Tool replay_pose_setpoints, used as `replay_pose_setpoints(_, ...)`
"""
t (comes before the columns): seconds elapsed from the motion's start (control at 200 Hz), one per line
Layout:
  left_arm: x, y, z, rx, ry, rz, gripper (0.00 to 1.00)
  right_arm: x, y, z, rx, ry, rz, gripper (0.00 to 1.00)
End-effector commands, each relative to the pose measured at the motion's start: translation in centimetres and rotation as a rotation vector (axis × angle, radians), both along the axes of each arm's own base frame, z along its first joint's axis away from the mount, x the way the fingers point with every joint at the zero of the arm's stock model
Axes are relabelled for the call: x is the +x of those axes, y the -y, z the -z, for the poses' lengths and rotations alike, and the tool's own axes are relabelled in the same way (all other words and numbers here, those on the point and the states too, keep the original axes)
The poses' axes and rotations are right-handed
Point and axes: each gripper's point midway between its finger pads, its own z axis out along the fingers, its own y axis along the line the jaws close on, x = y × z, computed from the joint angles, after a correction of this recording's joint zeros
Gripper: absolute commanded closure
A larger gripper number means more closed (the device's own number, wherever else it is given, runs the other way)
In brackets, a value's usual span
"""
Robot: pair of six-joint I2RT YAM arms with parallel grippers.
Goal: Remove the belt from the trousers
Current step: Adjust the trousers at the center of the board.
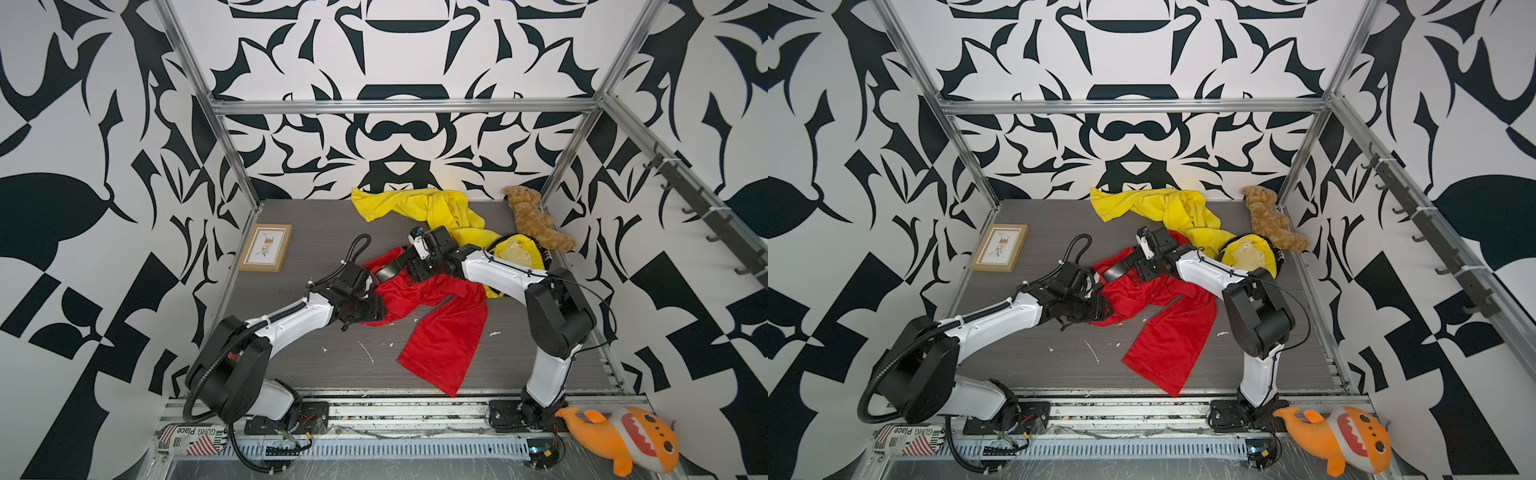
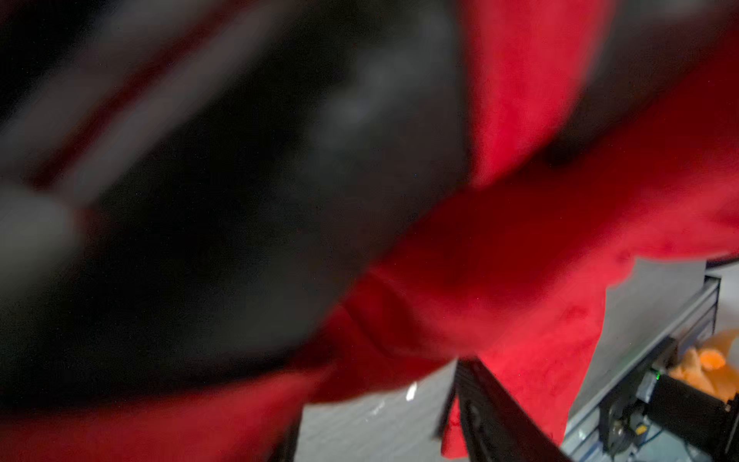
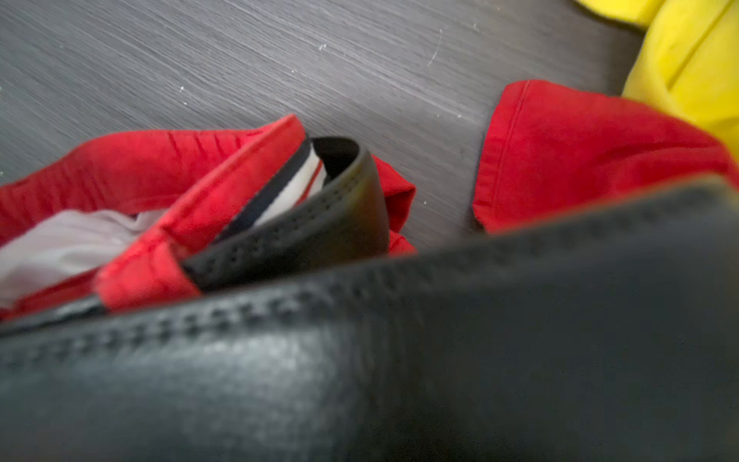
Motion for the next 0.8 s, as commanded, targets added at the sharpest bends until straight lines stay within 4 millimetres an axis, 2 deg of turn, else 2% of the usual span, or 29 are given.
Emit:
replay_pose_setpoints(0.0, 4.0, -2.3, 0.7, 0.059, 0.052, -0.094, 0.45, -4.4, 1.6, 3.7, -0.067, -0.179, 0.059, 0.28)
replay_pose_setpoints(0.075, 5.9, -3.8, 0.9, 0.118, 0.085, -0.111, 0.5, -6.5, 1.8, 4.4, -0.075, -0.246, 0.075, 0.29)
replay_pose_setpoints(0.185, 8.4, -5.3, 0.4, 0.192, 0.128, -0.113, 0.51, -10.2, 1.6, 5.1, -0.058, -0.344, 0.105, 0.29)
replay_pose_setpoints(0.28, 10.4, -5.4, 0.2, 0.226, 0.16, -0.09, 0.51, -13.3, 0.1, 5.7, -0.013, -0.411, 0.12, 0.3)
replay_pose_setpoints(0.34, 11.5, -5.0, 0.2, 0.233, 0.179, -0.068, 0.51, -14.4, -1.0, 5.9, 0.015, -0.436, 0.115, 0.3)
replay_pose_setpoints(0.43, 12.4, -4.3, 0.0, 0.226, 0.201, -0.038, 0.51, -14.0, -0.8, 5.2, -0.031, -0.394, 0.116, 0.29)
replay_pose_setpoints(0.57, 12.2, -3.7, 0.0, 0.2, 0.214, -0.01, 0.51, -12.1, 0.8, 0.6, -0.126, -0.244, 0.091, 0.24)
replay_pose_setpoints(0.635, 12.1, -3.7, 0.1, 0.197, 0.227, 0.0, 0.5, -11.5, 0.4, -0.8, -0.109, -0.198, 0.054, 0.24)
replay_pose_setpoints(0.71, 12.4, -3.6, 0.2, 0.201, 0.245, 0.012, 0.49, -10.3, -0.4, -0.2, -0.122, -0.193, 0.02, 0.24)
replay_pose_setpoints(0.795, 13.6, -3.2, -0.4, 0.203, 0.28, 0.026, 0.47, -8.8, -2.1, 2.2, -0.123, -0.247, -0.008, 0.25)
